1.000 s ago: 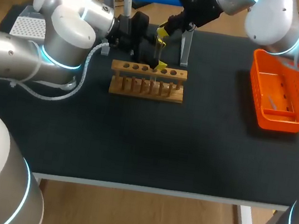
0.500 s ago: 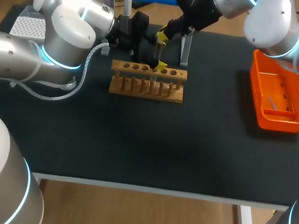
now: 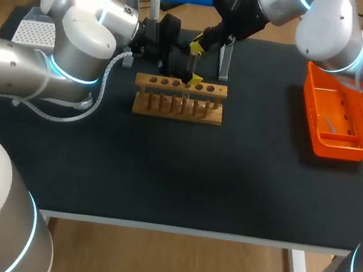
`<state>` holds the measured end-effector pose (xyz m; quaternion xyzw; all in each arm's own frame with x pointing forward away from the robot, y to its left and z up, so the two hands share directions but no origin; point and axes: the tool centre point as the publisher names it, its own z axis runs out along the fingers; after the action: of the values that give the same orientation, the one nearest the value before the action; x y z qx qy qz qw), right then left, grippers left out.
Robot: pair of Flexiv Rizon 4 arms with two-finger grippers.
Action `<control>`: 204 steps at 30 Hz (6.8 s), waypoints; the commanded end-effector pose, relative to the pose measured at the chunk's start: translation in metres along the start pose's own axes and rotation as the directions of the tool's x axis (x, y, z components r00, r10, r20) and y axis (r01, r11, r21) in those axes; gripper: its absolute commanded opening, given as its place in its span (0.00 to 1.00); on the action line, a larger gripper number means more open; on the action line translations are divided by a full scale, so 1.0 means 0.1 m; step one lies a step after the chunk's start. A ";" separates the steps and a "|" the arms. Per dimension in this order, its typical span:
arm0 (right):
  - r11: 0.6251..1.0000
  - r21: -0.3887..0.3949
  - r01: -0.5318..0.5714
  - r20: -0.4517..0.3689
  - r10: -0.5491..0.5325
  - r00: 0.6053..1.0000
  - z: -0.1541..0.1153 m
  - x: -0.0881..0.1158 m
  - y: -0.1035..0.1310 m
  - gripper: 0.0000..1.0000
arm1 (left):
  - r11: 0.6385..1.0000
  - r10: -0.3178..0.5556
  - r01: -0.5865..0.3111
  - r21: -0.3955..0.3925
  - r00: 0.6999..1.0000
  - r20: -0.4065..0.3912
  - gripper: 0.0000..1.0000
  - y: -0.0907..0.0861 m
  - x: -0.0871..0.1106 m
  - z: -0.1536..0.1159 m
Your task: Invert the test tube, pick up the pipette, mount the tip to pipette, aspirate from beaker and dispense into the tube, eject the tip, return the pipette, and cap with the stopper.
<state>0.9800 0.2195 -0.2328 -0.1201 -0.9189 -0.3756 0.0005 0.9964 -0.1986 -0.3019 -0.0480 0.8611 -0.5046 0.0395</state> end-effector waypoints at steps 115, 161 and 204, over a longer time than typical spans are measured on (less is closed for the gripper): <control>0.708 -0.699 0.100 -0.195 -0.323 0.926 -0.18 0.24 0.27 0.00 | 1.000 0.017 -0.017 -0.001 1.000 0.009 1.00 0.02 0.13 -0.25; 0.749 -0.663 0.008 -0.251 -0.232 0.940 0.14 0.01 0.12 0.00 | 1.000 0.017 -0.017 -0.001 1.000 0.009 1.00 0.02 0.13 -0.25; 0.852 -0.489 0.189 -0.097 -0.269 0.958 -0.75 0.22 -0.44 1.00 | 1.000 0.017 -0.017 -0.001 1.000 0.009 1.00 0.02 0.13 -0.25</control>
<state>0.9533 0.1505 -0.2077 0.0383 -0.7982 -0.6011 0.0122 0.9811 -0.1782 -0.2923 -0.0428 0.8612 -0.5042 0.0481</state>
